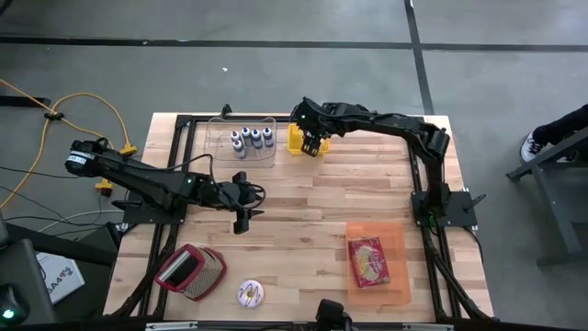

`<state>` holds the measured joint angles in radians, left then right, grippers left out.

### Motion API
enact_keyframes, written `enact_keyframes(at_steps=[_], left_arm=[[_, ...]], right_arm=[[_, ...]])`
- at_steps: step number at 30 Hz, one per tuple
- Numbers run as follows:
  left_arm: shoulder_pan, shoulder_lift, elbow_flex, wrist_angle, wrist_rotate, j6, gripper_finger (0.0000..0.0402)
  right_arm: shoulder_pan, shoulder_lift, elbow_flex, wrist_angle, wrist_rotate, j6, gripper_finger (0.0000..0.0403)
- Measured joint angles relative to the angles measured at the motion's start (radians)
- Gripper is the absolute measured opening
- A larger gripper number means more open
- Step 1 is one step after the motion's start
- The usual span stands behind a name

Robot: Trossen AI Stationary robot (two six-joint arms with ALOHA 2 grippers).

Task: Pick & Place Food Item
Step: Put the purple donut into the yellow bin

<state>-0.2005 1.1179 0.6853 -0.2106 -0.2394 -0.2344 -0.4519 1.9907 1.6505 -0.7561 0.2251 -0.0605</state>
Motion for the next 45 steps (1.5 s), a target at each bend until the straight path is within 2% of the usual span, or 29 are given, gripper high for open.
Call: enact_keyframes(at_steps=[6,18,23,29,33,37,42,45], left_arm=[[0.000,0.000,0.000,0.001,0.000,-0.001,0.0188],[0.000,0.000,0.000,-0.002,0.000,0.009,0.0188],[0.000,0.000,0.000,-0.012,0.015,0.009,0.0188],[0.000,0.000,0.000,-0.011,0.028,0.010,0.0188],[0.000,0.000,0.000,-0.012,0.034,0.016,0.0188],[0.000,0.000,0.000,-0.007,0.135,0.076,0.0188],[-0.001,0.000,0.011,-0.010,0.276,0.061,0.0188],[-0.011,0.000,0.020,-0.026,0.295,0.061,0.0188]], right_arm=[[0.007,-0.050,0.000,0.012,0.008,0.012,0.0250],[0.064,-0.055,0.000,-0.014,0.001,0.003,0.0251],[0.121,-0.068,0.001,-0.168,-0.049,0.018,0.0251],[0.194,-0.066,0.000,-0.401,-0.160,0.144,0.0251],[0.243,-0.066,0.000,-0.471,-0.205,0.198,0.0251],[0.286,-0.066,0.000,-0.495,-0.205,0.224,0.0251],[0.332,-0.066,0.000,-0.502,-0.204,0.260,0.0250],[0.355,-0.066,0.000,-0.507,-0.203,0.289,0.0250]])
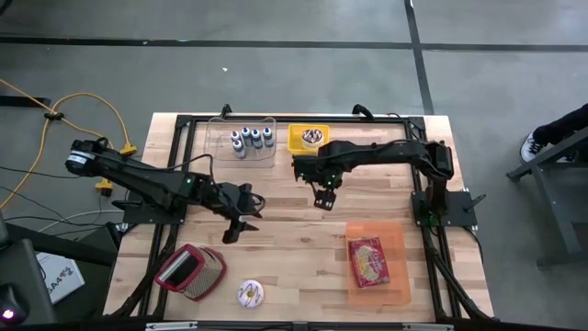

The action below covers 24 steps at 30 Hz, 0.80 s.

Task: Pick & Place Food Item
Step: Put the purple donut into the yellow bin

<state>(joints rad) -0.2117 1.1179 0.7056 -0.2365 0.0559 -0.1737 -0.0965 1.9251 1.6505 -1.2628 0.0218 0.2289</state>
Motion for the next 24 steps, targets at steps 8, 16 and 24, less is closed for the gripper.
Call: enact_keyframes(at_steps=[8,16,24], left_arm=[[-0.044,0.010,0.073,-0.059,0.006,0.017,0.0188],[-0.087,0.027,0.109,-0.061,0.002,0.019,0.0188],[-0.075,0.068,0.110,-0.034,-0.005,0.023,0.0188]], right_arm=[[0.064,0.001,-0.038,-0.046,0.068,0.062,0.0250],[0.060,-0.119,-0.237,-0.048,0.112,0.139,0.0250],[0.035,-0.470,-0.562,0.141,0.170,0.278,0.0250]])
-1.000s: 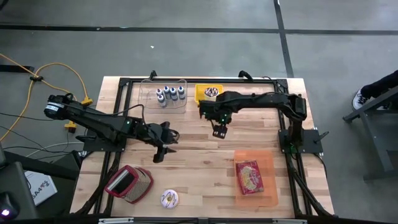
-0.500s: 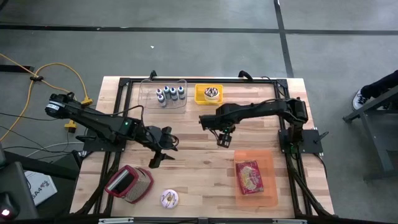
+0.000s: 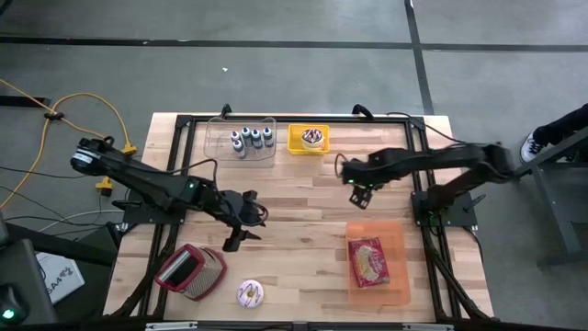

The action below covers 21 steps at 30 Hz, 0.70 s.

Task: Pick & Place Food Item
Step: Put the purple donut into the yellow bin

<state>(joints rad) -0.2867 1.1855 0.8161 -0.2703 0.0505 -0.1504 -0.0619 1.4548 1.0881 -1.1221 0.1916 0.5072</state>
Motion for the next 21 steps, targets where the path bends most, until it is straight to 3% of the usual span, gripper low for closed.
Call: enact_keyframes(at_steps=[7,14,21], left_arm=[[0.031,0.056,0.022,0.019,0.014,-0.003,0.0188],[-0.027,0.134,0.022,0.005,0.133,0.005,0.0188],[-0.097,0.186,0.040,-0.002,0.158,0.071,0.0188]], right_arm=[[0.001,-0.192,-0.163,0.187,0.016,0.024,0.0250],[0.001,-0.204,-0.181,0.250,0.019,0.010,0.0250],[0.001,-0.202,-0.182,0.258,0.019,0.009,0.0250]])
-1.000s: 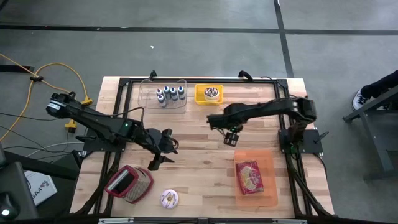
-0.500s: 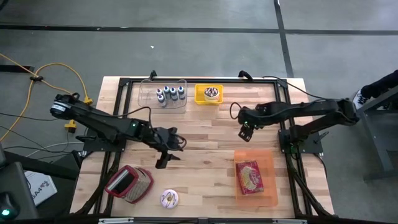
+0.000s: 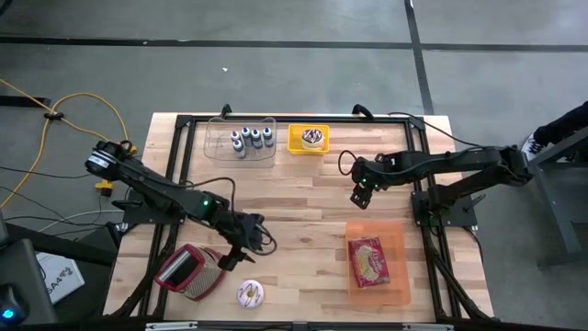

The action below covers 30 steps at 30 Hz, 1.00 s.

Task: Pick & Place Food Item
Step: Put the purple donut into the yellow bin

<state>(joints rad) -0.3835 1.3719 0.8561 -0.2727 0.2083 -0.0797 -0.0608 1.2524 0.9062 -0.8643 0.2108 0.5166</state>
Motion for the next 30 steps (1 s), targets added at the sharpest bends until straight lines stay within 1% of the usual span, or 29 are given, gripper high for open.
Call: enact_keyframes(at_steps=[6,12,18,24,27,28,30], left_arm=[[0.022,0.000,0.075,-0.073,0.001,0.005,0.0188],[0.064,0.000,0.092,-0.119,0.002,0.024,0.0188],[0.118,0.000,0.093,-0.121,0.001,0.000,0.0188],[0.161,0.000,0.130,-0.129,0.003,-0.013,0.0188],[0.161,0.000,0.163,-0.172,0.028,0.014,0.0188],[0.159,0.000,0.181,-0.203,0.024,0.014,0.0188],[0.147,0.020,0.229,-0.274,-0.016,0.007,0.0188]], right_arm=[[0.000,0.000,0.000,0.021,-0.005,0.001,0.0250],[0.000,0.000,0.000,0.088,-0.009,0.003,0.0250],[0.000,0.000,0.000,0.207,-0.008,0.003,0.0250],[0.000,0.000,0.000,0.343,-0.008,0.003,0.0250],[0.000,0.000,0.000,0.409,-0.008,0.003,0.0250],[0.000,0.000,0.000,0.428,-0.008,0.003,0.0250],[0.000,0.000,0.000,0.465,-0.008,0.003,0.0250]])
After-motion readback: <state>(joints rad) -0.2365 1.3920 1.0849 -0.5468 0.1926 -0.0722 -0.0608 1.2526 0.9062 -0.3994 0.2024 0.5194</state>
